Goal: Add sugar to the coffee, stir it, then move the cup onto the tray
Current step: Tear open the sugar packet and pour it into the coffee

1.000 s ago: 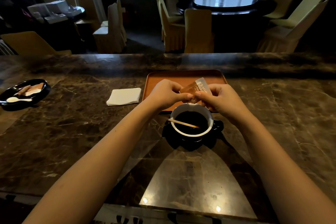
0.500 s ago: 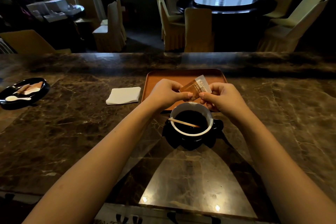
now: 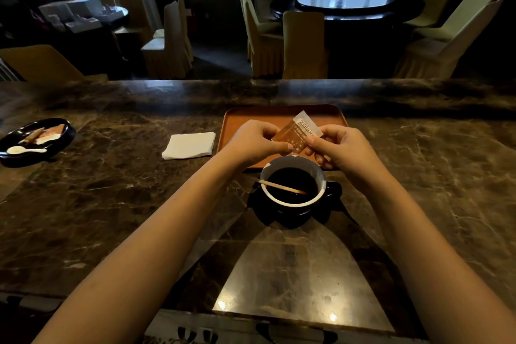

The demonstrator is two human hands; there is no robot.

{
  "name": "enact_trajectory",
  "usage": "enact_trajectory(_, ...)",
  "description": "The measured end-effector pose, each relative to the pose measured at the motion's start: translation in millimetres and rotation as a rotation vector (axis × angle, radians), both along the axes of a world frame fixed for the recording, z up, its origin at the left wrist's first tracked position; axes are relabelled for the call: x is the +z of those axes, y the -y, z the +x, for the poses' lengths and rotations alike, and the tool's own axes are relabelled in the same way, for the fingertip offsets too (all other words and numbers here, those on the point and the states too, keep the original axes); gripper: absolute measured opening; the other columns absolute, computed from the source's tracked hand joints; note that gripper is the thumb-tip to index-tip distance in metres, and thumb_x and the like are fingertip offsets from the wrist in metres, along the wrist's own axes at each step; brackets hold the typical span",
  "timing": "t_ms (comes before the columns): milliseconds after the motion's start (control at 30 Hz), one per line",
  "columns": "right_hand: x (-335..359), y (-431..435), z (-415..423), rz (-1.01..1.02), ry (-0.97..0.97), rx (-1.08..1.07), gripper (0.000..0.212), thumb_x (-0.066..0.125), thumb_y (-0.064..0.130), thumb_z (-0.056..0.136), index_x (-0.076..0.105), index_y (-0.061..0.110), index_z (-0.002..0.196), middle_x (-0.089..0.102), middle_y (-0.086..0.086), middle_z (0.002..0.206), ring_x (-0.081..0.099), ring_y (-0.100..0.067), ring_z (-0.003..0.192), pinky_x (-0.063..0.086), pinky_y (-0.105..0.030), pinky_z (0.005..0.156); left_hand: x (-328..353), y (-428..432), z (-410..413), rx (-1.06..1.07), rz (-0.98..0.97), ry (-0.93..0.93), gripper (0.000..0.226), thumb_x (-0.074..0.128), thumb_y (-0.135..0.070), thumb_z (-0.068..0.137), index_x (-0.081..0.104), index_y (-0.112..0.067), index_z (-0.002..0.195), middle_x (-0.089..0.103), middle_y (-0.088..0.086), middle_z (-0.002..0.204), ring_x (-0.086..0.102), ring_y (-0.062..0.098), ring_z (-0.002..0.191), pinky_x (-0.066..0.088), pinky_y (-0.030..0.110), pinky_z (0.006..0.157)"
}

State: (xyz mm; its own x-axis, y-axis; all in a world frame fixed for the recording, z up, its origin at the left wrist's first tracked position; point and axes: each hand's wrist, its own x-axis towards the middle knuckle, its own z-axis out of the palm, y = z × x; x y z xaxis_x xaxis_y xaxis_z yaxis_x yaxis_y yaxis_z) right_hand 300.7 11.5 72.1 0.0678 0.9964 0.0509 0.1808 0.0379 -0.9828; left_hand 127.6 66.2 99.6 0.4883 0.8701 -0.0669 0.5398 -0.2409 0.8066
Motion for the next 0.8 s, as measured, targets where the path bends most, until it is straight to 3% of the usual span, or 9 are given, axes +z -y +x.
enact_trajectory(400, 3.5, 0.9, -1.9, 0.023, 0.096, -0.048, 0.006, 0.063, 0.018, 0.085, 0.067, 0.017, 0.082, 0.070, 0.003, 0.062, 0.058, 0.001, 0.046, 0.046, -0.011, 0.047, -0.4, 3.1, 0.1, 0.011, 0.043, -0.016, 0.014, 0.067, -0.024, 0.078, 0.070, -0.011, 0.083, 0.070, 0.013, 0.091, 0.062, 0.028, 0.090, 0.049, 0.037, 0.082)
enact_trajectory(567, 4.2, 2.3, -1.7, 0.020, 0.086, -0.033, 0.006, 0.063, 0.019, 0.085, 0.068, 0.016, 0.082, 0.070, 0.002, 0.063, 0.058, 0.000, 0.046, 0.047, -0.012, 0.047, -0.5, 1.6, 0.0, 0.018, 0.059, -0.024, 0.009, 0.066, -0.024, 0.078, 0.069, -0.015, 0.080, 0.068, 0.002, 0.079, 0.059, 0.015, 0.075, 0.047, 0.026, 0.072)
enact_trajectory(700, 4.4, 2.5, -2.0, 0.022, 0.103, -0.047, 0.007, 0.063, 0.019, 0.086, 0.068, 0.015, 0.084, 0.069, 0.000, 0.066, 0.056, 0.001, 0.045, 0.047, -0.012, 0.046, -1.6, 1.7, 0.0, -0.002, 0.067, -0.021, 0.007, 0.067, -0.024, 0.078, 0.068, -0.017, 0.077, 0.067, 0.003, 0.078, 0.059, 0.015, 0.074, 0.048, 0.029, 0.072)
enact_trajectory(800, 4.4, 3.8, -2.7, 0.011, 0.084, -0.034, 0.007, 0.063, 0.019, 0.085, 0.068, 0.014, 0.085, 0.069, 0.000, 0.067, 0.056, 0.000, 0.045, 0.048, -0.013, 0.047, -2.9, -0.4, -1.0, 0.009, 0.068, -0.011, 0.005, 0.067, -0.024, 0.078, 0.068, -0.019, 0.076, 0.064, -0.006, 0.073, 0.056, 0.007, 0.069, 0.045, 0.023, 0.067)
